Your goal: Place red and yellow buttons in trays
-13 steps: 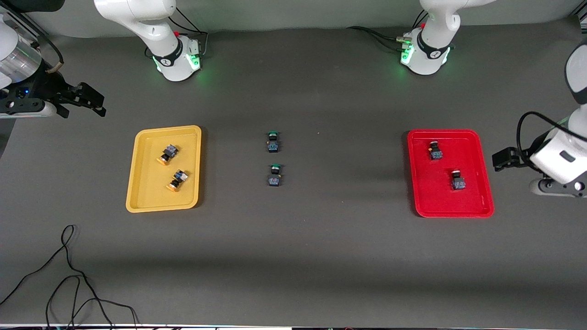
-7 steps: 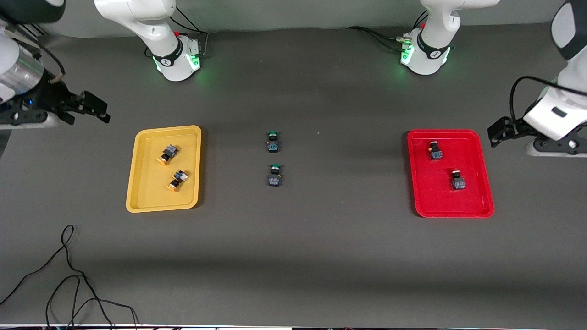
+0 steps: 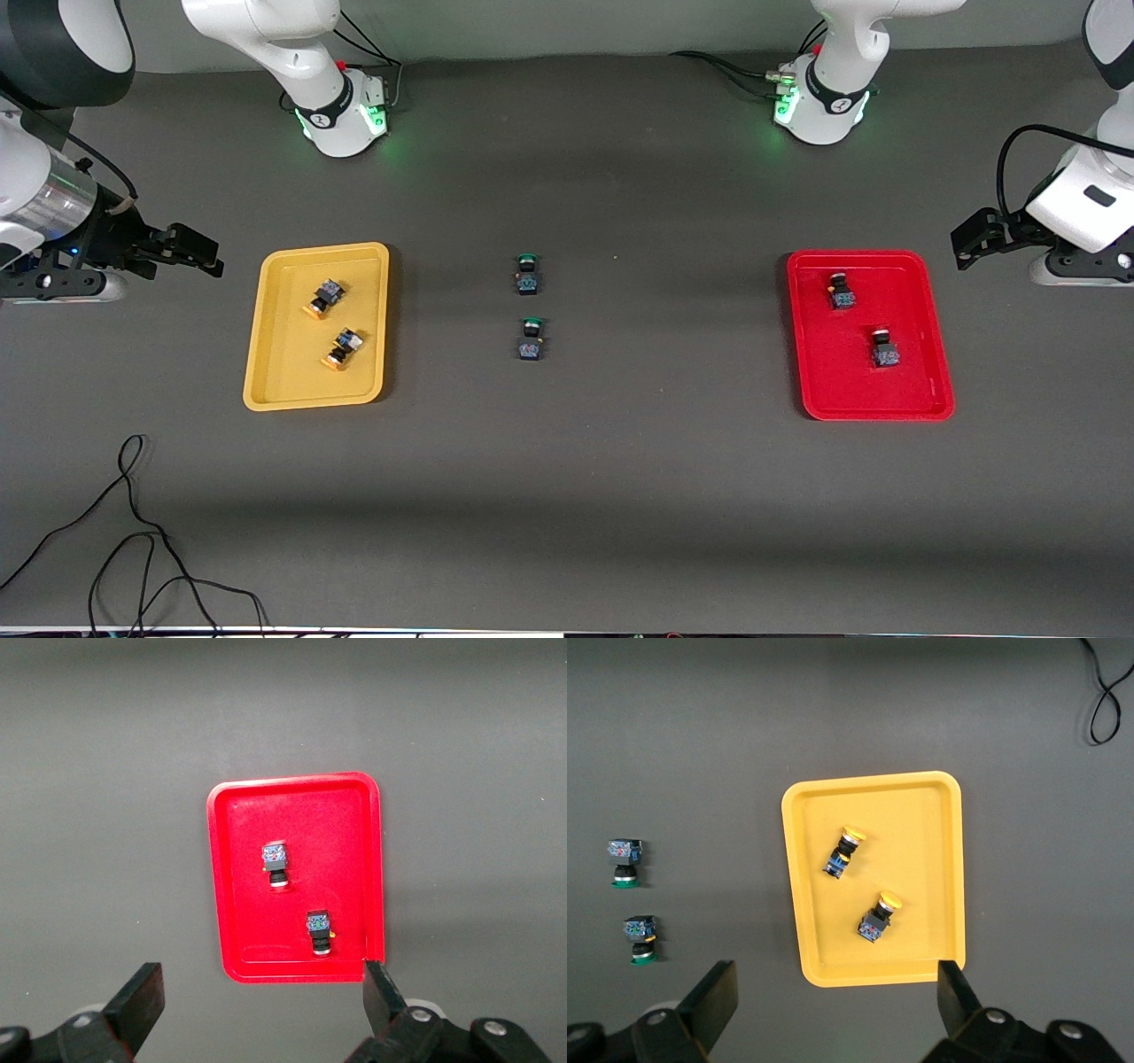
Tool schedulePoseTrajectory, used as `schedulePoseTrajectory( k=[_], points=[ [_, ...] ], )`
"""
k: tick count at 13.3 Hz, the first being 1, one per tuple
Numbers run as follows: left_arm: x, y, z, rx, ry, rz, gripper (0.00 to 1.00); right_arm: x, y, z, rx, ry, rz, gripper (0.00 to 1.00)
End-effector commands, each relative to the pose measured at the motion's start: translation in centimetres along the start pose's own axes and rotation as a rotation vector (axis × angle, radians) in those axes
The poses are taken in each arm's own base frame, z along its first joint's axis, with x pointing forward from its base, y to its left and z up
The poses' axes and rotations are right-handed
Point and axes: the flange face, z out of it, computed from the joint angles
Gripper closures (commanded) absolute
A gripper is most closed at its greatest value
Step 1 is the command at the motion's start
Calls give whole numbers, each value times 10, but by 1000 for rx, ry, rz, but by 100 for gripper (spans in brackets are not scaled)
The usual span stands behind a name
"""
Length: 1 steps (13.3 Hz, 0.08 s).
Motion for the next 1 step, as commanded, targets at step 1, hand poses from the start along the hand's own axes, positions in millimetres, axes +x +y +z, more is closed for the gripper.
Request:
schedulePoseTrajectory(
  k=[1],
  points=[
    [3,4,-1,-12,-17,-14,0,-1,0,-20,8,24,25,0]
  ],
)
